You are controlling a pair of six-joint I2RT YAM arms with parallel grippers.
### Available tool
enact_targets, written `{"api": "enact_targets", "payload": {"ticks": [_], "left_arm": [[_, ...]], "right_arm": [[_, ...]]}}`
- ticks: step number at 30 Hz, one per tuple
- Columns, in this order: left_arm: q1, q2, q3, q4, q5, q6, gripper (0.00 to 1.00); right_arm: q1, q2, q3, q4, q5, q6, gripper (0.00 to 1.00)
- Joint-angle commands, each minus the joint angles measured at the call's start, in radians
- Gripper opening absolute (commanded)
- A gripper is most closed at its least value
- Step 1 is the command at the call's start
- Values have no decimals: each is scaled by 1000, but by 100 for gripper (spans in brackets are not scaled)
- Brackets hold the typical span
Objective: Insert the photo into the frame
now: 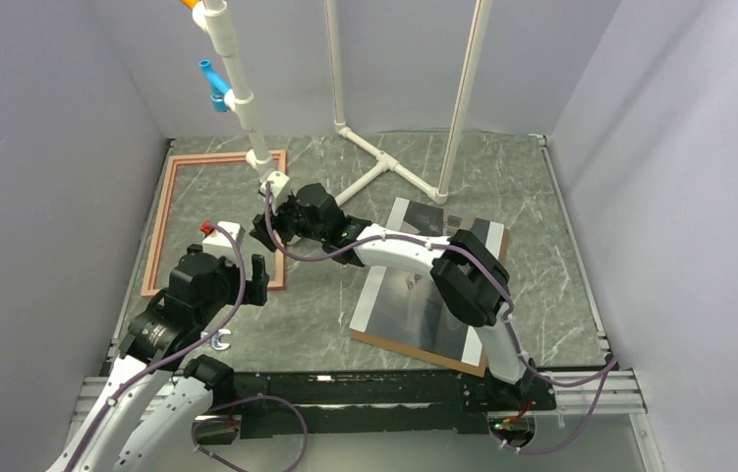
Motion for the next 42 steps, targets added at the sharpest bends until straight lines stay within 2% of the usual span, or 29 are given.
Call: {"api": "enact_targets", "payload": {"ticks": [1, 4, 9, 20, 25, 31, 36, 42], "left_arm": [[-3, -13, 4, 17, -26, -11, 100], [-2, -20, 11, 9, -31, -13, 99], [-3, -72, 22, 4, -37, -12, 99], [-3, -283, -1, 38, -56, -19, 99], [-3, -315, 1, 36, -69, -30, 99], [-3, -330, 4, 28, -90, -37, 99], [-3, -341, 3, 24, -107, -41, 99], [-3, -347, 4, 21, -120, -46, 99]], "right_arm": [[-129, 55, 97, 66, 220, -10, 78], [-117, 72, 111, 88, 252, -21, 88], [-72, 79, 65, 198, 313, -117, 97], [-35, 168, 216, 155, 291, -146, 95], [44, 154, 138, 290, 383, -251, 95], [87, 97, 16, 404, 495, -209, 92], [95, -9, -113, 421, 477, -140, 91], [108, -103, -219, 434, 352, -86, 89]]}}
